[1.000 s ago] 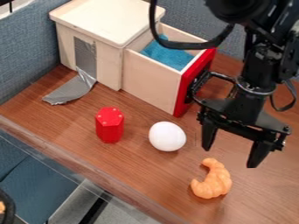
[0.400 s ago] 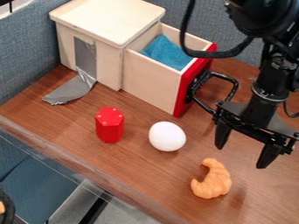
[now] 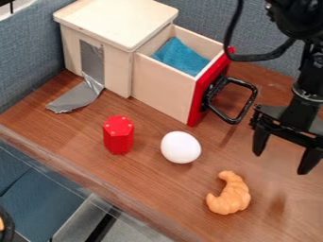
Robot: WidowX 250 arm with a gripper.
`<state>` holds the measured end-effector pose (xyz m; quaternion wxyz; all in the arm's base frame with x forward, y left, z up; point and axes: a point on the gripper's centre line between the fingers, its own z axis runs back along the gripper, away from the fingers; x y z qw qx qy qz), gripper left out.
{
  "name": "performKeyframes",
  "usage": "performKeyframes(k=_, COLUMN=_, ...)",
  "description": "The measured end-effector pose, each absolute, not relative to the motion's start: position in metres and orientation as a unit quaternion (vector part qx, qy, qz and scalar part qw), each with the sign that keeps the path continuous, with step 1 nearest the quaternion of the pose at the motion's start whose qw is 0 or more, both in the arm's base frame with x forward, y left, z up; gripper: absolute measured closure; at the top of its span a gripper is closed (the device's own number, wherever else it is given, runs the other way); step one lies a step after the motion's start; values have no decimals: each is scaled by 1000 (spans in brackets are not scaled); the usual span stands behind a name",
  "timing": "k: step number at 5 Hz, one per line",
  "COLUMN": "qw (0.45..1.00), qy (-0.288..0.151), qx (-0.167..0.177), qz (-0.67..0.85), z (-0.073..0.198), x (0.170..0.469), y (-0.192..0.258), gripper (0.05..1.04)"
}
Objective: Close the drawer
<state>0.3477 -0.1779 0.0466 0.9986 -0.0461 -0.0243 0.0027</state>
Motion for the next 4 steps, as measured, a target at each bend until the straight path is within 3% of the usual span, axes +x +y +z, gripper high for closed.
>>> performKeyframes(k=2, qw=998, qy=-24, qx=-53, qz=18, z=36, x=389, y=-187, gripper=84)
performKeyframes(k=4, qw=998, qy=-36, qx=-37, qz=24, z=18, x=412, y=-187, gripper=83)
